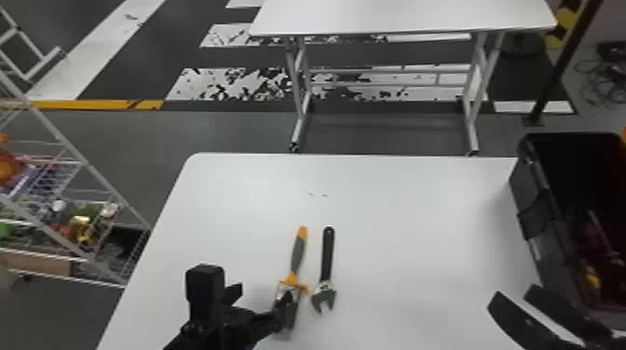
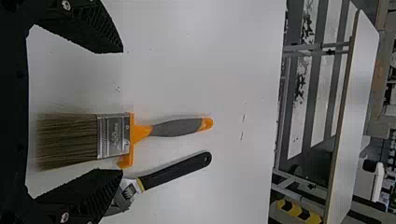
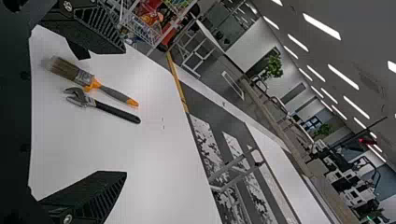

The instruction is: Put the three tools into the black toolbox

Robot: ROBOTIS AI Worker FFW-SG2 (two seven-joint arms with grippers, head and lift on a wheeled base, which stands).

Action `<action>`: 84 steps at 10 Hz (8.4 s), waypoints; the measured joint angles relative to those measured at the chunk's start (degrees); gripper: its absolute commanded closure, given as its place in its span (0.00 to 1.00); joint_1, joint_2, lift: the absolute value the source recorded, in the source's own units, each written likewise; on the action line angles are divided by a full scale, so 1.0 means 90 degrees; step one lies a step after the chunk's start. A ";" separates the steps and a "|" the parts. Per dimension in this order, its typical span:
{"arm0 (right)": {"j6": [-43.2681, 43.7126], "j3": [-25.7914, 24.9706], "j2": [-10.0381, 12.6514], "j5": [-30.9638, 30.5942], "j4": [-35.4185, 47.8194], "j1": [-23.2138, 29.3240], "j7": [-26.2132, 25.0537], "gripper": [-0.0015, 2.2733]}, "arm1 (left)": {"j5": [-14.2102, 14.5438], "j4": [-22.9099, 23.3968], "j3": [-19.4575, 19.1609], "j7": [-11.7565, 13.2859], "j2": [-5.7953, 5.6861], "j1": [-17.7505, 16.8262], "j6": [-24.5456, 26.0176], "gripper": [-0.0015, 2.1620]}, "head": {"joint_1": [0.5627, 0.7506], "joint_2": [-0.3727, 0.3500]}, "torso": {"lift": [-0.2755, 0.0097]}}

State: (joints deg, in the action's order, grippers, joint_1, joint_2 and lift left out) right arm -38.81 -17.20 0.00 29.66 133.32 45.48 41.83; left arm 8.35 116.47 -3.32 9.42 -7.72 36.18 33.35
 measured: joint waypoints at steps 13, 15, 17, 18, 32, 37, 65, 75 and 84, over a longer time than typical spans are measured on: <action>0.0088 -0.0007 -0.0049 0.0061 0.0031 0.0090 0.0316 0.03 | -0.0580 0.2684 -0.0497 0.0303 0.0320 -0.0537 0.6289 0.04 | 0.70 0.84 | 0.79; 0.0107 -0.0026 -0.0041 0.0110 0.0031 0.0108 0.0363 0.03 | -0.0701 0.2301 -0.0518 0.0380 0.0321 -0.0976 0.6290 0.04 | 0.70 0.84 | 0.79; 0.0176 0.0010 -0.0030 0.0116 0.0039 0.0141 0.0382 0.03 | -0.0711 0.1937 -0.0483 0.0379 0.0352 -0.1449 0.6290 0.04 | 0.70 0.83 | 0.79; 0.0200 0.0026 -0.0029 0.0105 0.0054 0.0150 0.0379 0.03 | -0.0717 0.1769 -0.0427 0.0378 0.0402 -0.1646 0.6290 0.04 | 0.70 0.81 | 0.79; 0.0289 -0.0169 -0.0060 -0.0081 -0.0047 0.0007 0.0377 0.03 | -0.1606 -0.0848 0.0302 0.0362 0.0783 -0.3806 0.6290 0.04 | 0.70 0.64 | 0.79; 0.0291 -0.0469 -0.0126 0.0054 -0.0252 -0.0010 0.0476 0.03 | -0.1691 -0.2317 0.0349 0.0206 0.0857 -0.4749 0.6290 0.04 | 0.70 0.58 | 0.79; 0.0312 -0.0985 -0.0264 0.0517 -0.0827 -0.0455 0.0790 0.03 | -0.1523 -0.4058 0.0425 -0.0249 0.0858 -0.5902 0.6290 0.89 | 0.70 0.50 | 0.79; -0.0145 -0.0109 -0.0264 -0.0278 -0.0854 -0.0832 0.0360 0.03 | 0.0368 -0.1123 -0.0378 0.0476 0.0858 -0.4447 0.6290 0.89 | 0.70 0.47 | 0.79; -0.1374 0.0337 -0.0323 -0.0949 -0.1232 -0.1625 0.0387 0.03 | 0.2833 -0.0263 -0.1012 0.1095 0.0858 -0.3806 0.6290 0.93 | 0.70 0.39 | 0.79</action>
State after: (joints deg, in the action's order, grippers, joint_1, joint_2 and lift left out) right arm -51.18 -14.17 -2.91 21.11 122.23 30.85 45.32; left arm 33.84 114.10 -12.43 19.28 0.00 1.93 89.96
